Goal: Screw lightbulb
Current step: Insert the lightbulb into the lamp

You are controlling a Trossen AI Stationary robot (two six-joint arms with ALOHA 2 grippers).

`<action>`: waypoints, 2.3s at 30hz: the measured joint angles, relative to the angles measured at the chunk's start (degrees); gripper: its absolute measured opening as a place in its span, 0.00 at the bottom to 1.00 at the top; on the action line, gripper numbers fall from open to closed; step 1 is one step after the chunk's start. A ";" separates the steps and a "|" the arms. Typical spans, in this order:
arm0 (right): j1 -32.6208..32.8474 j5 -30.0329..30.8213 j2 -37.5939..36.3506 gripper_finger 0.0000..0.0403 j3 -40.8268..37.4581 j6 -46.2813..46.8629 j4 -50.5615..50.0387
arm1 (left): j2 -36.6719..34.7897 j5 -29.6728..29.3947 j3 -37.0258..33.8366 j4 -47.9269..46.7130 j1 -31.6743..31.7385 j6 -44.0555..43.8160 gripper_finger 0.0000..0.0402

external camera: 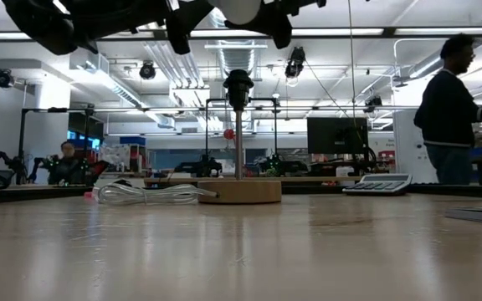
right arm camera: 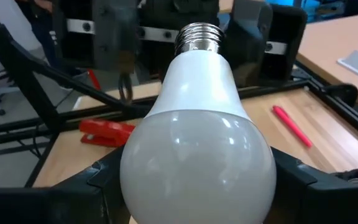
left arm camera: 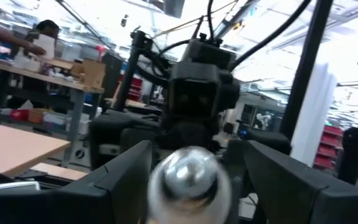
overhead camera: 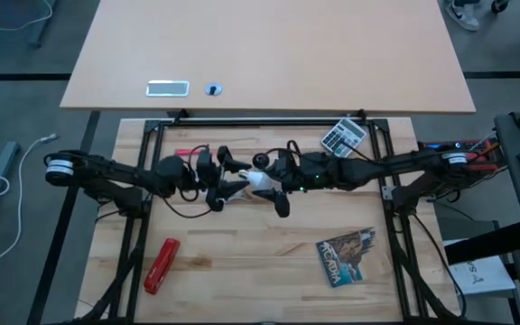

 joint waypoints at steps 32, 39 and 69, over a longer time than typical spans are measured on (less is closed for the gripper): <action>3.33 0.40 0.73 0.64 0.66 1.52 -0.37 | 0.03 -2.31 -0.09 0.11 -3.11 -0.02 0.28; 4.28 -0.03 0.75 0.70 0.66 2.95 -0.92 | 0.03 -3.85 -0.11 0.44 -5.01 1.97 0.27; 13.50 14.63 0.79 0.71 0.61 6.86 -2.36 | -0.15 -23.95 -0.13 5.60 -16.96 9.02 0.24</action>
